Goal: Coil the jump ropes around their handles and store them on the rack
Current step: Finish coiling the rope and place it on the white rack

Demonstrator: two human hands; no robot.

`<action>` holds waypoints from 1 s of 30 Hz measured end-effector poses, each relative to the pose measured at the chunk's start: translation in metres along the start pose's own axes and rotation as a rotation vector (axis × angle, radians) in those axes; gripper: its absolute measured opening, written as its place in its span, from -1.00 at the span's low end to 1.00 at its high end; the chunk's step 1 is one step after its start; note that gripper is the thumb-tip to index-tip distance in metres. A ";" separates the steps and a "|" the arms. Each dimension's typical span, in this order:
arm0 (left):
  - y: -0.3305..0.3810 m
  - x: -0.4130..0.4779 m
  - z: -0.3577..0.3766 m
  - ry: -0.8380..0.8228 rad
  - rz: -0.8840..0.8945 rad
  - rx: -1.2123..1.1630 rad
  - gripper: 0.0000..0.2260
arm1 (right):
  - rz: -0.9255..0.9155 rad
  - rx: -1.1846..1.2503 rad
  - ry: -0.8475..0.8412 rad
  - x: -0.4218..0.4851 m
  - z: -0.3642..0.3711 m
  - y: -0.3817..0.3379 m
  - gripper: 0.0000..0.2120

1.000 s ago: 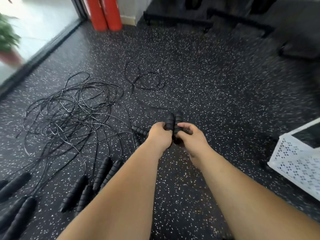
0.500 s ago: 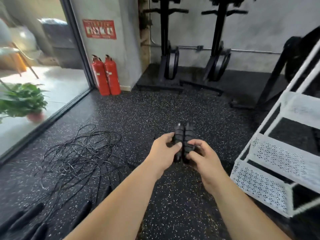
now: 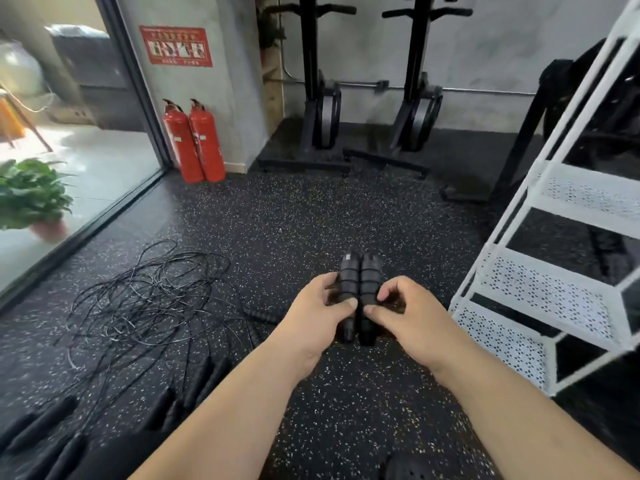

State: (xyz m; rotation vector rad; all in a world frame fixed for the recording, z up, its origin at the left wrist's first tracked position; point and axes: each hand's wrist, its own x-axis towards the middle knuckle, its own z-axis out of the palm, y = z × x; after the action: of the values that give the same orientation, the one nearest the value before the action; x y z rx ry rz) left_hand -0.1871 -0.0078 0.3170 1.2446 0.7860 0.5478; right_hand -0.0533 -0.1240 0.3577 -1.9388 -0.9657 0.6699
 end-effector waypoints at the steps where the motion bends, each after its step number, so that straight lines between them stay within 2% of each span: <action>1: 0.001 0.002 -0.001 -0.006 -0.012 -0.046 -0.61 | 0.001 0.017 -0.001 0.004 0.000 -0.001 -0.82; 5: 0.004 0.006 -0.009 0.015 -0.011 -0.153 -0.57 | -0.040 -0.014 -0.006 0.016 0.009 -0.005 -0.80; 11: 0.002 0.012 -0.021 0.089 -0.053 -0.143 -0.63 | -0.093 -0.131 -0.082 0.031 0.022 -0.005 -0.76; 14: 0.002 0.007 -0.022 0.103 -0.061 -0.008 -0.73 | -0.151 -0.229 -0.140 0.029 0.029 -0.004 -0.73; 19: -0.006 0.008 -0.027 0.080 0.000 0.184 -0.65 | -0.137 -0.190 -0.270 0.030 0.032 -0.002 -0.76; 24: -0.007 0.010 -0.033 0.021 -0.006 0.302 -0.60 | -0.058 -0.229 -0.406 0.046 0.012 -0.002 -0.90; 27: -0.006 0.011 -0.032 0.002 0.049 0.507 -0.63 | -0.041 -0.284 -0.248 0.054 0.007 0.004 -0.89; 29: -0.005 0.012 -0.033 -0.036 0.127 0.668 -0.51 | -0.025 -0.207 -0.111 0.058 0.007 0.006 -0.81; 30: -0.005 0.013 -0.033 -0.070 0.153 0.722 -0.47 | -0.006 -0.153 -0.101 0.058 0.007 0.005 -0.72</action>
State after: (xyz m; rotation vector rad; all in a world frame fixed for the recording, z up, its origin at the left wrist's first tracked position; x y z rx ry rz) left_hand -0.2051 0.0210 0.3057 1.9901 0.8653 0.3420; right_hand -0.0247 -0.0747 0.3449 -2.0498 -1.1128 0.7144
